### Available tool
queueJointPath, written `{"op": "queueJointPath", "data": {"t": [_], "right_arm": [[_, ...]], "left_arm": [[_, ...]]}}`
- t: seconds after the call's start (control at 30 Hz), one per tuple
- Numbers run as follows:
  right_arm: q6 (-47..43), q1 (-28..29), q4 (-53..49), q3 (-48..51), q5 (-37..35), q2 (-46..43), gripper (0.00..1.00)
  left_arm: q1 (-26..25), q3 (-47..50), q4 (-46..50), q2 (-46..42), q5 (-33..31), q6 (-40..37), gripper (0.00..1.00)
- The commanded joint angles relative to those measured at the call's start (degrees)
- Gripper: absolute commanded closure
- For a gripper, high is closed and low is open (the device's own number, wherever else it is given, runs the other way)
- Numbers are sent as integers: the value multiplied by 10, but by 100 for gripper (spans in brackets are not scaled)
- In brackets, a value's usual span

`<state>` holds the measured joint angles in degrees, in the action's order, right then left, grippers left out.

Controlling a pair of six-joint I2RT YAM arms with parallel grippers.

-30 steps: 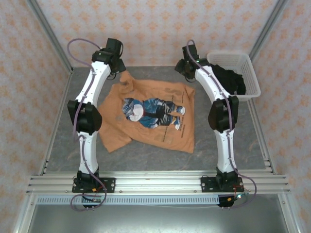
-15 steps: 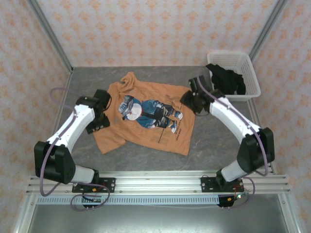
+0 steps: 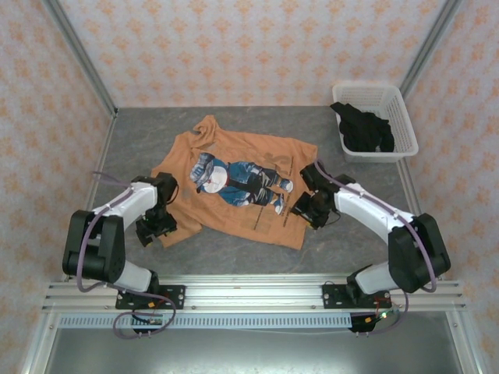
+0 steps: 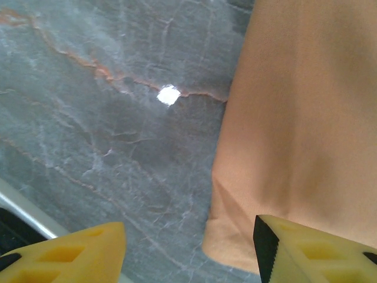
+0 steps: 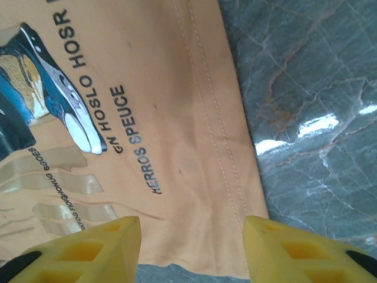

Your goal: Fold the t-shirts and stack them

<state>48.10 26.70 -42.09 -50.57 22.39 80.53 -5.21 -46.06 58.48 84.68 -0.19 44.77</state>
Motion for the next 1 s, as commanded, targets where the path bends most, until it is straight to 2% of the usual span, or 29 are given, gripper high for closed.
{"op": "queueJointPath", "data": {"t": [0.0, 0.13, 0.27, 0.33, 0.43, 0.53, 0.57, 0.73, 0.87, 0.97], "right_arm": [[15, 0, -26, 17, 9, -24, 50], [22, 0, -35, 31, 9, -41, 50], [34, 0, -32, 52, 25, -54, 49], [45, 0, -24, 65, 34, -62, 49], [71, 0, -5, 90, 51, -73, 49], [99, 2, 5, 111, 58, -90, 48], [112, 4, 10, 117, 57, -96, 47], [161, 23, 51, 143, 53, -104, 44], [203, 34, 115, 172, 56, -92, 46], [215, 50, 116, 164, 50, -76, 46]], "left_arm": [[2, 14, -47, 10, 16, 18, 40], [0, 42, -91, 23, 65, 42, 43], [-5, 65, -130, 39, 85, 59, 52], [-8, 63, -134, 41, 82, 61, 61], [-8, 51, -118, 28, 61, 59, 83], [-7, 29, -80, -7, 34, 52, 98], [-7, 19, -65, -21, 21, 48, 100], [-7, -10, -11, -81, -19, 46, 100], [-8, -20, 12, -111, -35, 47, 100], [-7, -20, 16, -116, -39, 46, 100]]}}
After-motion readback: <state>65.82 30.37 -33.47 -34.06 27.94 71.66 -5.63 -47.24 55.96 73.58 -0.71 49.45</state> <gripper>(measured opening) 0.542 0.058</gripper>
